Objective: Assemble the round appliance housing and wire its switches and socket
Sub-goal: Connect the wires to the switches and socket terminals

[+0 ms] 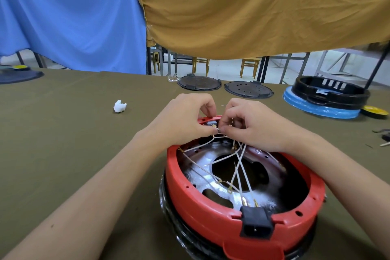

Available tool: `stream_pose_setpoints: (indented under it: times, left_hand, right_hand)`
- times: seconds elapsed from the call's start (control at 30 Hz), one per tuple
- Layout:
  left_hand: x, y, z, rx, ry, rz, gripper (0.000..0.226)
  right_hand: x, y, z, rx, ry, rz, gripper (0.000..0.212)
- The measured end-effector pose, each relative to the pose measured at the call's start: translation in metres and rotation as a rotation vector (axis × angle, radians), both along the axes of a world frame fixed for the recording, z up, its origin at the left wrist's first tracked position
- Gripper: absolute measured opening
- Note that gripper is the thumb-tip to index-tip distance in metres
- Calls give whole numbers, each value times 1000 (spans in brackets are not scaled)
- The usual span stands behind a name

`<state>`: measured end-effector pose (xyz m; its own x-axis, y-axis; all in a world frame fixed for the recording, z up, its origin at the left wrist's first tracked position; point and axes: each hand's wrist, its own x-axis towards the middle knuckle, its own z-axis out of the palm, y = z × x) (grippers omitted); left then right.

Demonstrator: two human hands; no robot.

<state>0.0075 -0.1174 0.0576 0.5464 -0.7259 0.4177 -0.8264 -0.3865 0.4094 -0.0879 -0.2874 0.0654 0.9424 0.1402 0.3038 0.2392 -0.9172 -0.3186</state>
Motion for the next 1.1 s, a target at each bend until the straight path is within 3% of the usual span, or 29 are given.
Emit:
stream_pose_setpoints:
  times: [0.27,0.77,1.1]
  left_hand:
    - [1,2,0,-4,26,-38,23]
    - [0,2,-4,-25,93,-16,37]
    - [-5,3,-1,23,93,-39,26]
  right_hand:
    - [-1,1,1,-5,-64,-28,9]
    - [1,1,-1,6,-66,-26,4]
    - [0,-6,-1,103,-101,-15,9]
